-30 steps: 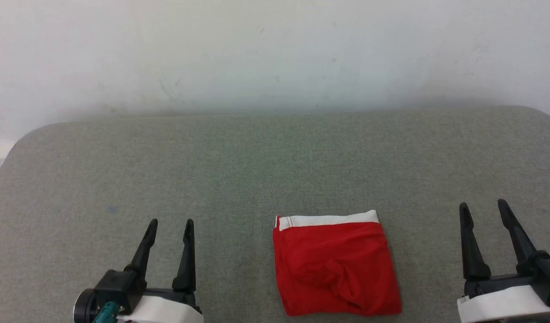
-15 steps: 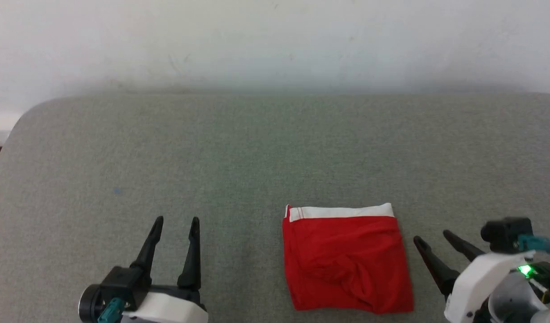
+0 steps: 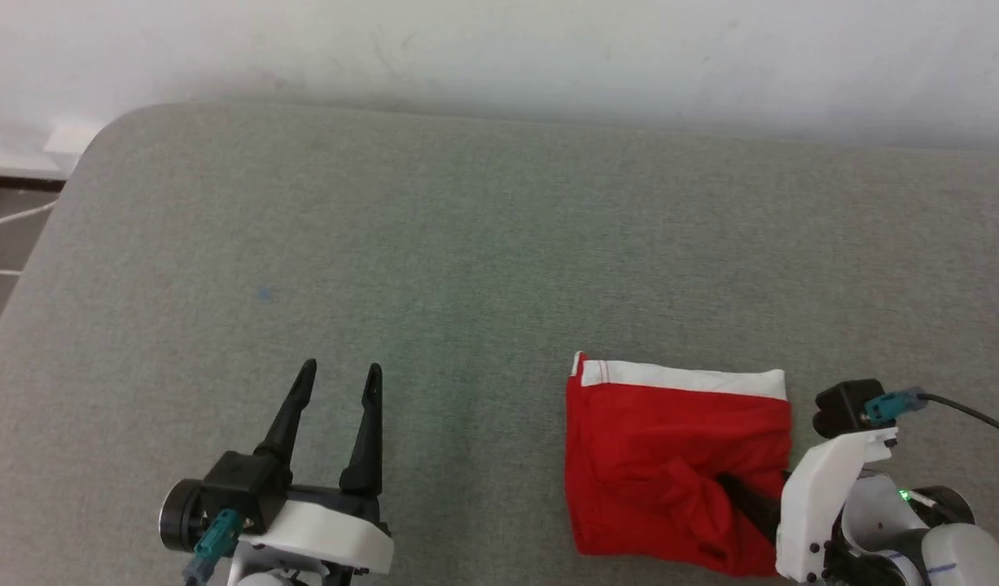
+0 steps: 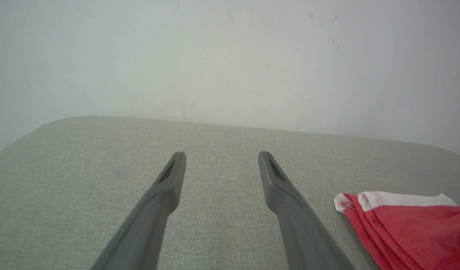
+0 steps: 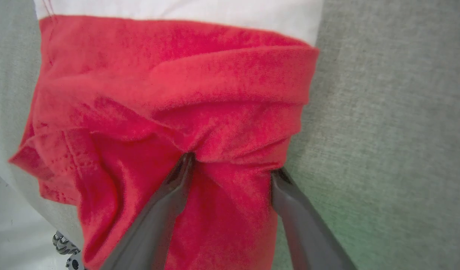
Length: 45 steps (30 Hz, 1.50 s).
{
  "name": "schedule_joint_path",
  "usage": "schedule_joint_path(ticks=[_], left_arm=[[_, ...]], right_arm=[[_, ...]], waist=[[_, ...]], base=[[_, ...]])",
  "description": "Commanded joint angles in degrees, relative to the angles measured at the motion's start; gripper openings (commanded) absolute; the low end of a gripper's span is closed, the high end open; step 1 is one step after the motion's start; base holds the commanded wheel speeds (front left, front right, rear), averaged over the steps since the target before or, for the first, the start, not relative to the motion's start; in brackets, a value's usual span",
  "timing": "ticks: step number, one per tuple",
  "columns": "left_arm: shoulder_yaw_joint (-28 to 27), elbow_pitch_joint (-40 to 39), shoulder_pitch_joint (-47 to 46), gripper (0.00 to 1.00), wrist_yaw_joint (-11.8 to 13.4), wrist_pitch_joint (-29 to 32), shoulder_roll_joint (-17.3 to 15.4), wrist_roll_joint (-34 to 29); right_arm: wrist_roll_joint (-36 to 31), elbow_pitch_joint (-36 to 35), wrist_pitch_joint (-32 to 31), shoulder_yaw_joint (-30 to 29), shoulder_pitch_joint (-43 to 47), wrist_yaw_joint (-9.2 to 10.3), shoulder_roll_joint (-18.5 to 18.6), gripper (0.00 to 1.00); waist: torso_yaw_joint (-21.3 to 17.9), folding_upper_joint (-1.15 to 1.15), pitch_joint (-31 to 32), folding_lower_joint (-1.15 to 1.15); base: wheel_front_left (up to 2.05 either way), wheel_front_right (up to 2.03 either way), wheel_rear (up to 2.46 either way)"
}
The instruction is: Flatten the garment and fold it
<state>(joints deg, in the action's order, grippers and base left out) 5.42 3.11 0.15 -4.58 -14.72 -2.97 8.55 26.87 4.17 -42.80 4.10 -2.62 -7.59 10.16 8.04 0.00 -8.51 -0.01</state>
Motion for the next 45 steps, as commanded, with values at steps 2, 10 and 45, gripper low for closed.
schedule_joint_path(ticks=[2,10,45], left_arm=[[0.0,0.2,-0.9,1.0,-0.1,-0.3,0.1,-0.4],[0.6,0.2,-1.0,1.0,0.0,-0.3,0.1,-0.6],[10.4,-0.7,-14.5,1.0,-2.3,-0.3,-1.2,-4.3]], right_arm=[[-0.8,1.9,-0.2,1.0,-0.9,0.1,-0.5,1.0],[-4.9,5.5,4.1,6.3,-3.1,0.1,1.5,0.0],[-13.9,14.5,22.1,15.2,-23.0,0.1,37.7,0.0]], waist=[[1.4,0.0,-0.7,0.01],[0.7,0.0,-0.1,0.01],[-20.8,0.0,-20.2,0.01]], base=[[0.0,0.0,0.0],[0.0,0.0,0.0],[0.0,0.0,0.0]])
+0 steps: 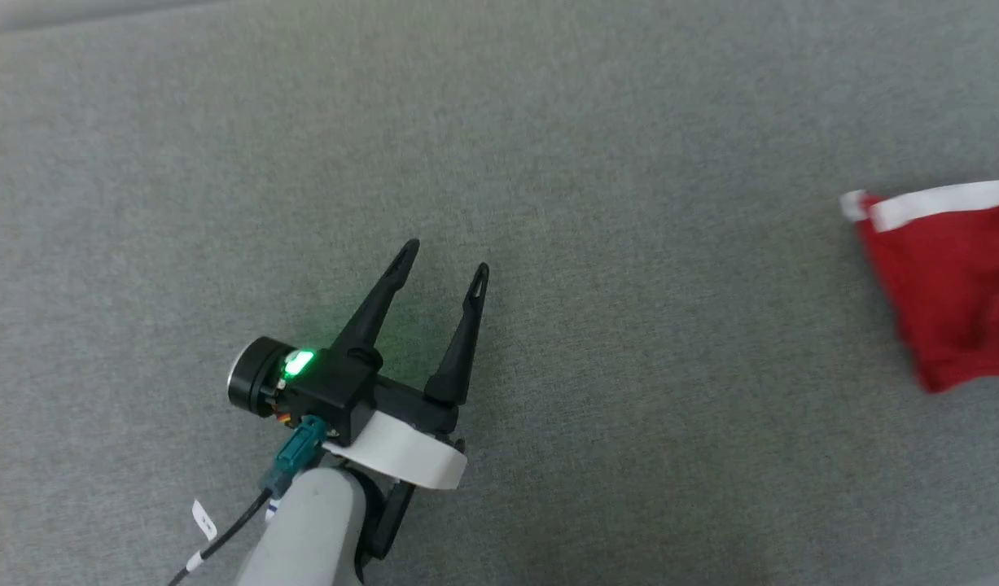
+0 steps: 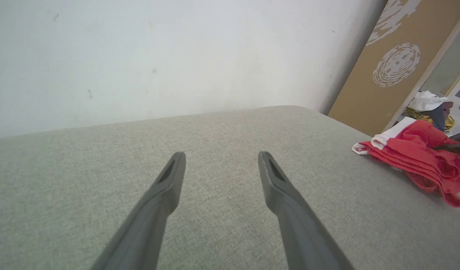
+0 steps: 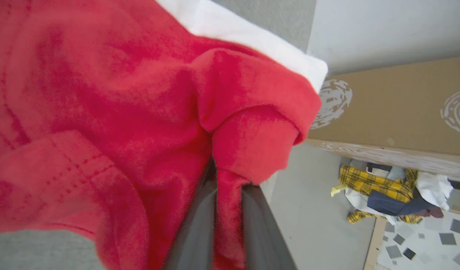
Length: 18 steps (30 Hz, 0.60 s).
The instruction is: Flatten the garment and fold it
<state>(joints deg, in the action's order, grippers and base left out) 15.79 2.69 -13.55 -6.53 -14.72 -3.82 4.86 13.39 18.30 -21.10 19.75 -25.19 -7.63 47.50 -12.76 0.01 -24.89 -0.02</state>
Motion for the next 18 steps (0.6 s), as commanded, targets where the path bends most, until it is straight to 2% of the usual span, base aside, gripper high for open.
schedule_joint_path(ticks=[1,9,15,16,17,18], left_arm=[[0.1,-0.4,-1.1,1.0,-0.4,-0.3,-0.4,-0.7],[-0.6,-1.6,-2.9,1.0,-0.6,-0.3,-1.0,-0.9],[-0.7,-1.5,-3.6,1.0,-0.7,-0.3,-1.0,-1.0],[-0.7,-1.4,-3.6,1.0,-0.7,-0.3,-0.9,-0.9],[-0.8,-1.2,-3.6,1.0,-0.7,-0.3,-0.9,-0.9],[-0.8,-1.1,-3.4,1.0,-0.7,-0.3,-0.8,-0.8]], right_arm=[[-1.3,2.3,1.7,-1.2,-0.2,0.14,0.7,0.0],[-7.6,12.9,10.8,-10.8,-1.4,0.14,1.1,0.0],[-9.9,17.3,13.6,-13.9,-2.4,0.14,-0.9,0.0],[-10.4,17.8,14.1,-14.3,-2.7,0.14,-1.2,0.44],[-10.9,18.2,14.7,-14.7,-2.9,0.14,-1.5,1.0],[-11.5,18.5,15.2,-15.1,-3.0,0.14,-1.7,1.0]], waist=[[0.5,-0.01,-4.4,0.02],[2.9,-0.01,-8.2,0.02],[3.5,-0.01,-8.9,0.02],[3.6,-0.01,-8.6,0.02],[3.6,-0.01,-8.2,0.02],[3.5,-0.01,-7.7,0.02]], base=[[0.0,0.0,0.0],[0.0,0.0,0.0],[0.0,0.0,0.0],[0.0,0.0,0.0],[0.0,0.0,0.0],[0.0,0.0,0.0]])
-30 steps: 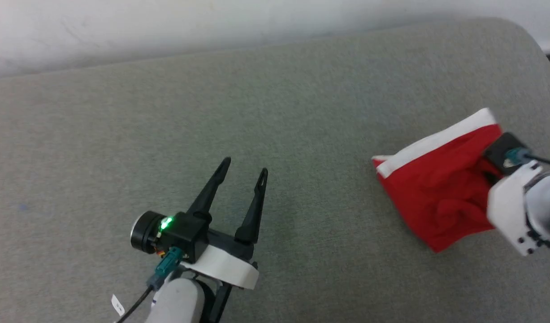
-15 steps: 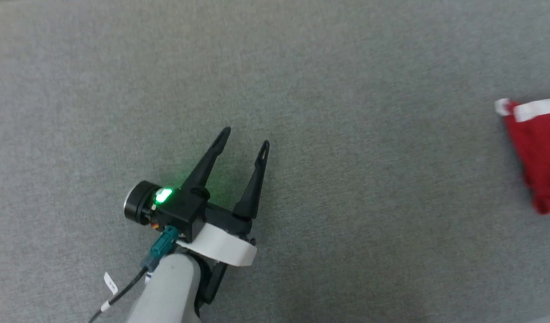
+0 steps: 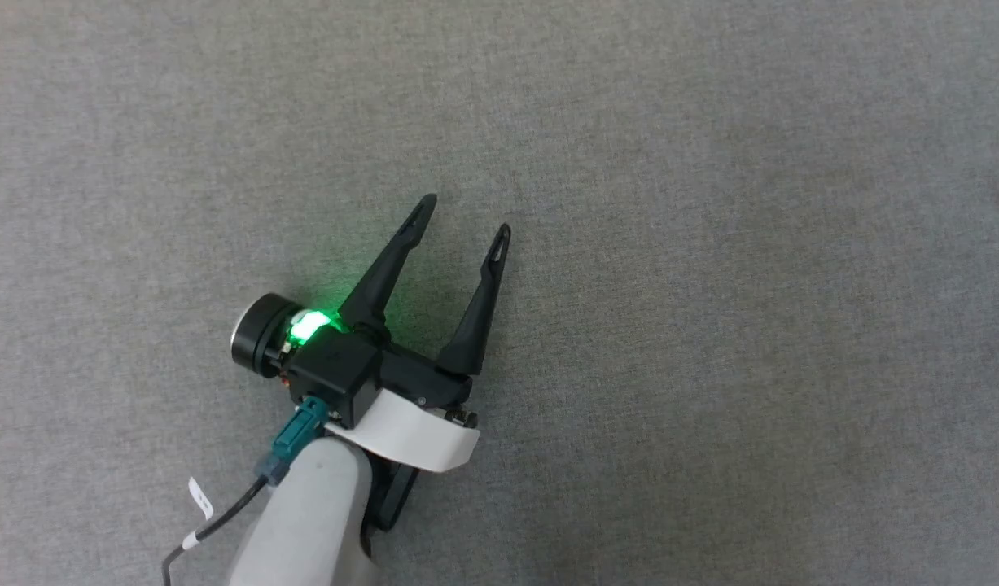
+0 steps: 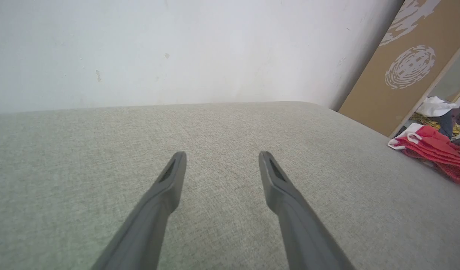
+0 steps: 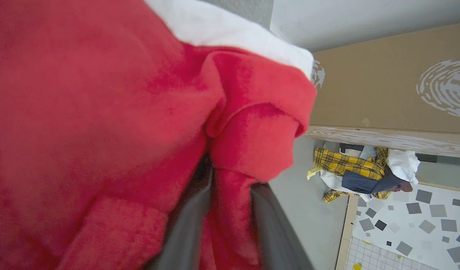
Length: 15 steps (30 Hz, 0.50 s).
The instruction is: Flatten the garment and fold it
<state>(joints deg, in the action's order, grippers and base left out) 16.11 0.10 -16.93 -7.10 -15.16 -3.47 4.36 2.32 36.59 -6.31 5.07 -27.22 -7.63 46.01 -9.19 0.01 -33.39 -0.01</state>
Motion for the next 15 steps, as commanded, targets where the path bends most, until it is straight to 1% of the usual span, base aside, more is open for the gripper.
schedule_joint_path(ticks=[1,7,11,15], left_arm=[[-1.2,1.7,0.1,1.0,-0.2,0.2,-1.1,-0.2],[-1.8,4.0,2.3,1.0,0.0,0.2,-0.5,0.6],[-2.6,4.4,4.6,1.0,0.5,0.2,0.0,1.5],[-3.9,3.9,7.2,1.0,1.1,0.2,0.2,2.4]], right_arm=[[-0.8,0.5,0.8,-0.7,-1.2,0.14,-0.4,1.0],[-0.3,0.7,-0.3,-0.8,-1.7,0.14,-0.6,1.0],[1.4,-2.1,-0.9,0.1,-2.8,0.14,-0.4,1.0],[3.6,-7.3,-0.3,0.4,-4.3,0.14,-1.8,1.0]], waist=[[-0.1,-0.01,1.5,0.01],[-0.5,-0.01,9.0,0.01],[-0.5,-0.01,15.1,0.01],[0.1,-0.01,20.6,0.01]], base=[[0.0,0.0,0.0],[0.0,0.0,0.0],[0.0,0.0,0.0],[0.0,0.0,0.0]])
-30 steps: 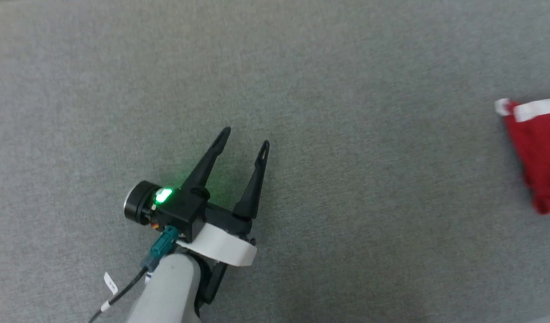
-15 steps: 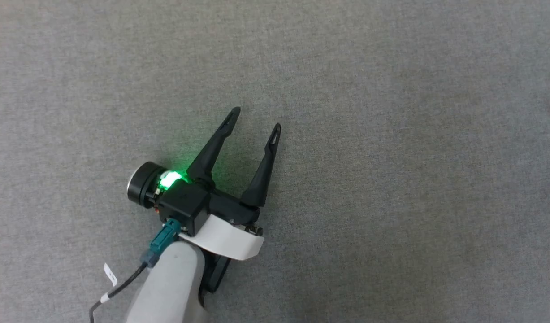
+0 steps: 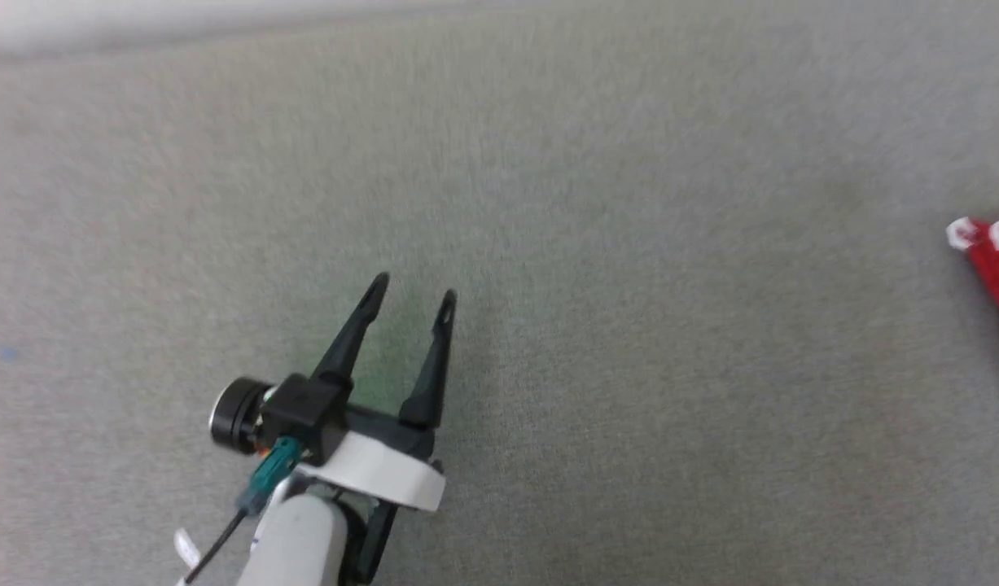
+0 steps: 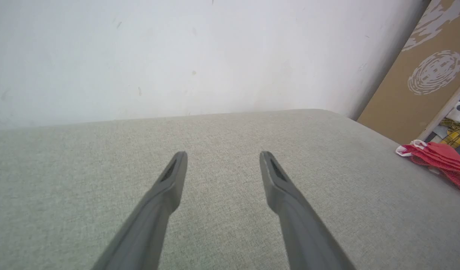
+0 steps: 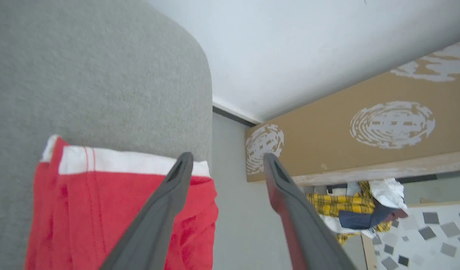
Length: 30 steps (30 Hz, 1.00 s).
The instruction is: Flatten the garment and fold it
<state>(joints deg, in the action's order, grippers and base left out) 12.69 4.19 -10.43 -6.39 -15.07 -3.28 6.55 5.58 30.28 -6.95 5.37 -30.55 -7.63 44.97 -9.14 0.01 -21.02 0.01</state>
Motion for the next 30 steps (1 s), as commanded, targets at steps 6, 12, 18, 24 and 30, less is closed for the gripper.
schedule_joint_path(ticks=[6,12,18,24,30], left_arm=[[-3.1,-0.8,3.5,1.0,1.4,0.1,0.2,1.3],[-6.4,0.1,6.3,1.0,3.9,0.1,0.3,2.5],[-7.9,0.0,8.9,1.0,5.4,0.1,0.4,2.7],[-8.0,0.5,10.9,1.0,6.3,0.1,0.4,3.9],[-7.9,1.5,12.0,1.0,6.8,0.1,0.4,3.6]], right_arm=[[3.1,-7.9,3.0,-0.8,-1.4,0.14,-5.8,1.0],[6.5,-16.6,9.2,-3.4,4.0,0.14,-15.3,1.0],[6.1,-23.8,14.6,-6.0,12.6,0.14,-25.5,1.0],[6.5,-26.4,17.8,-8.9,20.5,0.14,-34.7,1.0],[5.7,-25.9,20.4,-8.9,27.5,0.14,-39.6,1.0]], waist=[[1.1,-0.01,13.4,-0.01],[3.4,-0.01,17.3,-0.01],[4.8,-0.01,18.8,-0.01],[6.1,-0.01,19.6,-0.01],[7.3,-0.01,20.0,-0.01]], base=[[0.0,0.0,0.0],[0.0,0.0,0.0],[0.0,0.0,0.0],[0.0,0.0,0.0],[0.0,0.0,0.0]])
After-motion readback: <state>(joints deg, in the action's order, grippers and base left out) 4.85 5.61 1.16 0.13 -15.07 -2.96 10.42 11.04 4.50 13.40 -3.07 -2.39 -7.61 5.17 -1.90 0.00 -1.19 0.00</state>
